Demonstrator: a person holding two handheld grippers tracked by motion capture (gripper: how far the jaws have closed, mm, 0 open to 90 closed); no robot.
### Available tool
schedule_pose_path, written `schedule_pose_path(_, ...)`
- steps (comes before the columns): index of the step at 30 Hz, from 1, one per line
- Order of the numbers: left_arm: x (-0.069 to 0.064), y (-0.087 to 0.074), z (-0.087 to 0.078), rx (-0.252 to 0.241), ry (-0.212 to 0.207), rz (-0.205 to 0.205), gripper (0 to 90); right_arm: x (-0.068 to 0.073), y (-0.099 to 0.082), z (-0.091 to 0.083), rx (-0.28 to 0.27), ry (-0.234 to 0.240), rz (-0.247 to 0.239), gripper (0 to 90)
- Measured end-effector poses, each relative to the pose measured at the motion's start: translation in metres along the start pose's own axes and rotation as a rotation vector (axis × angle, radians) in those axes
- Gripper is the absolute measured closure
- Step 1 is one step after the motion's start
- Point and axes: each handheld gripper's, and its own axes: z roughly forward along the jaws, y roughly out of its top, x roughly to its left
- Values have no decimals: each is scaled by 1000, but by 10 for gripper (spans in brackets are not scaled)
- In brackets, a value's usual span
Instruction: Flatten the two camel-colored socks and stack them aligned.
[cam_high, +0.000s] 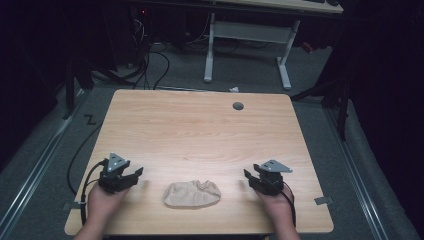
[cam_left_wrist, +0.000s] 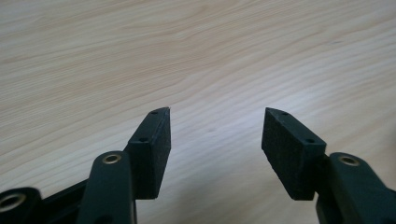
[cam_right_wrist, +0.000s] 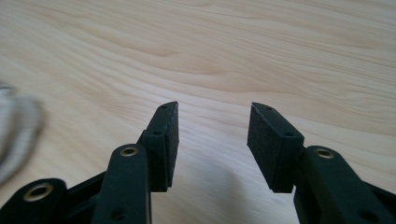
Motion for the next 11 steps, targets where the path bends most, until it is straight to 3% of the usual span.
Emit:
schedule_pose_path(4, 13, -4, -4, -1, -14, -67, 421, -24, -4, -6, -1, -47, 68, 526)
schedule_pose_path(6, 11, -3, -7, -4, -8, -57, 420, -26, -5, -7, -2, -55, 76, 527)
schedule_pose_path(8, 5, -3, -11, -5, 1, -19, 420, -31, -7, -7, 0, -64, 82, 527)
schedule_pose_path(11, 2, -4, -12, -6, 2, -9, 420, -30, -7, -6, 2, -65, 81, 528)
